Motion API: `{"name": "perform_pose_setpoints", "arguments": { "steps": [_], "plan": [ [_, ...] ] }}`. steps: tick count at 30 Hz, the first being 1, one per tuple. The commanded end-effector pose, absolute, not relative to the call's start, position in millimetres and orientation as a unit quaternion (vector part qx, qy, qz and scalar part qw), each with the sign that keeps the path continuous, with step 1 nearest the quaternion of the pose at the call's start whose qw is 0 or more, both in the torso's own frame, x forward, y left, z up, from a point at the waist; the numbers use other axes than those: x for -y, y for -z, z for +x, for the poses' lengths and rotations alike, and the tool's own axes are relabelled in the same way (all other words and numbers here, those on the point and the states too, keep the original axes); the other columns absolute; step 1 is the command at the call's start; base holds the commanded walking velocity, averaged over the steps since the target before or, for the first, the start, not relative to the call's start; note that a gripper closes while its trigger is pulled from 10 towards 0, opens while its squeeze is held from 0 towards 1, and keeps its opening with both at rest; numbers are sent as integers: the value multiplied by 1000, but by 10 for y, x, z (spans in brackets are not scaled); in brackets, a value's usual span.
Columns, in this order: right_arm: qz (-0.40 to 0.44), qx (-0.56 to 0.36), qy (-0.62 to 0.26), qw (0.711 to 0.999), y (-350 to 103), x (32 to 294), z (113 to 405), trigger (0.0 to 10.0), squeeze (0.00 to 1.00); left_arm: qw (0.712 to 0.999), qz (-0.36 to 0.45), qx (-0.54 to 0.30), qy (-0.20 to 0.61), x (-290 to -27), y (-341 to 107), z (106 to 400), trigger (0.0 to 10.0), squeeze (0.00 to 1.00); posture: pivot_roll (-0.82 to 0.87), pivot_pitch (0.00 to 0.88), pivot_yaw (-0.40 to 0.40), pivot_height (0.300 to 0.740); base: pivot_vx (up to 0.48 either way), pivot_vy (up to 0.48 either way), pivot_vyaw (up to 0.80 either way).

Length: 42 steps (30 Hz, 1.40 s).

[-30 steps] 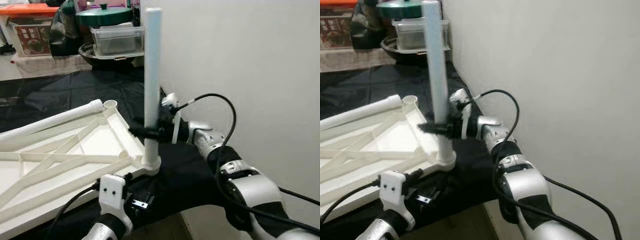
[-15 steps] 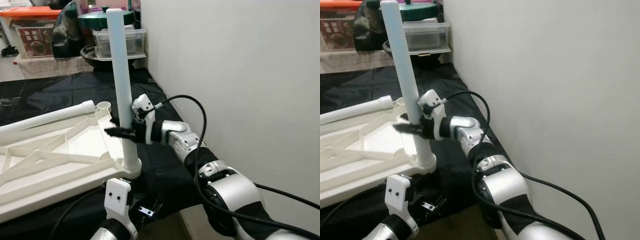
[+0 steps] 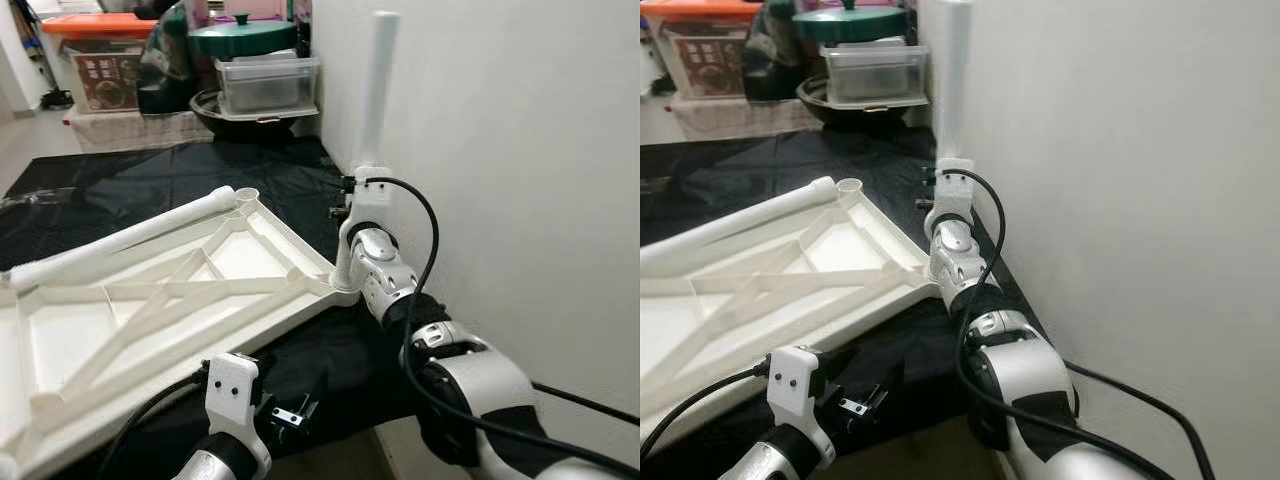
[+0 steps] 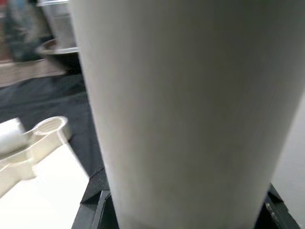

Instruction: Building children table

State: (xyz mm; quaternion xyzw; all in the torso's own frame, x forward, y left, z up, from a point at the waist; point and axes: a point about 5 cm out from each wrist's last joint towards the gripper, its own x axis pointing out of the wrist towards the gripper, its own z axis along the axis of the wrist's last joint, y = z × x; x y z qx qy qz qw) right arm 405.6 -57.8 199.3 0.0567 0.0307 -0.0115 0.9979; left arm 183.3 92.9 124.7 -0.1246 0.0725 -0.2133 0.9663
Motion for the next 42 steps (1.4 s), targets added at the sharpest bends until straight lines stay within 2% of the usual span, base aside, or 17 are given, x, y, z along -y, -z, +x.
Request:
{"name": "perform_pose_setpoints", "arguments": {
  "steps": [1,2,3,4,8,9,16,19,20,27,31,32,34,35,36,39,42],
  "plan": [
    [117,-94,7,989,-1781,424,3978,10000,0,967,-120,-76,211,-924,-1219,1836,10000,0,32,0,-38,740,0,0,0],
    [117,-94,7,989,-1781,424,3978,10000,0,967,-120,-76,211,-924,-1219,1836,10000,0,32,0,-38,740,0,0,0],
    [118,-92,0,989,-1792,374,3969,10000,173,967,-120,-76,211,-924,-1218,1837,10000,0,32,0,-38,740,0,0,0],
    [114,-79,-14,990,-1824,333,3964,10000,1000,967,-119,-76,210,-926,-1216,1836,10000,0,34,0,-39,740,0,0,0],
    [113,-42,-54,991,-1917,294,3969,10000,1000,968,-120,-76,208,-930,-1214,1836,10000,0,32,0,-42,740,0,0,0],
    [130,-32,-95,986,-1955,262,3970,10000,0,968,-120,-76,208,-930,-1214,1836,10000,0,32,0,-42,740,0,0,0],
    [143,-8,-348,926,-2077,240,3937,10000,0,968,-121,-75,209,-928,-1216,1851,10000,0,27,0,-43,740,0,0,0],
    [117,-15,-450,885,-2079,287,3887,10000,0,968,-121,-74,209,-930,-1217,1858,10000,0,23,0,-41,740,0,0,0],
    [67,-26,-535,842,-2055,361,3827,10000,0,967,-121,-72,213,-924,-1224,1863,10000,0,20,0,-39,740,0,0,0],
    [41,-50,-683,728,-2047,347,3658,10000,0,959,-137,-69,237,-870,-1259,1836,10000,0,25,0,-43,740,0,0,0],
    [37,-55,-719,692,-2058,275,3603,10000,0,954,-145,-71,252,-841,-1275,1791,10000,0,38,0,-46,740,0,0,0],
    [32,-58,-724,687,-2054,239,3591,8471,0,954,-146,-71,251,-840,-1276,1784,10000,0,42,0,-49,740,0,0,0],
    [29,-58,-726,685,-2050,216,3583,8471,0,955,-146,-71,250,-841,-1276,1781,10000,0,42,0,-49,740,0,0,0],
    [26,-56,-725,686,-2048,191,3580,0,0,955,-145,-70,247,-846,-1274,1783,10000,0,42,0,-49,740,0,0,0],
    [26,-56,-725,686,-2048,191,3580,0,0,955,-145,-70,247,-846,-1274,1783,10000,0,42,0,-49,740,0,0,0],
    [-9,-55,-617,785,-1988,79,3694,0,0,958,-142,-69,239,-865,-1266,1793,10000,0,42,0,-51,740,0,0,0],
    [-19,-55,-569,820,-1966,76,3743,0,0,959,-142,-68,236,-872,-1264,1798,10000,0,42,0,-51,740,0,0,0]
  ]
}}
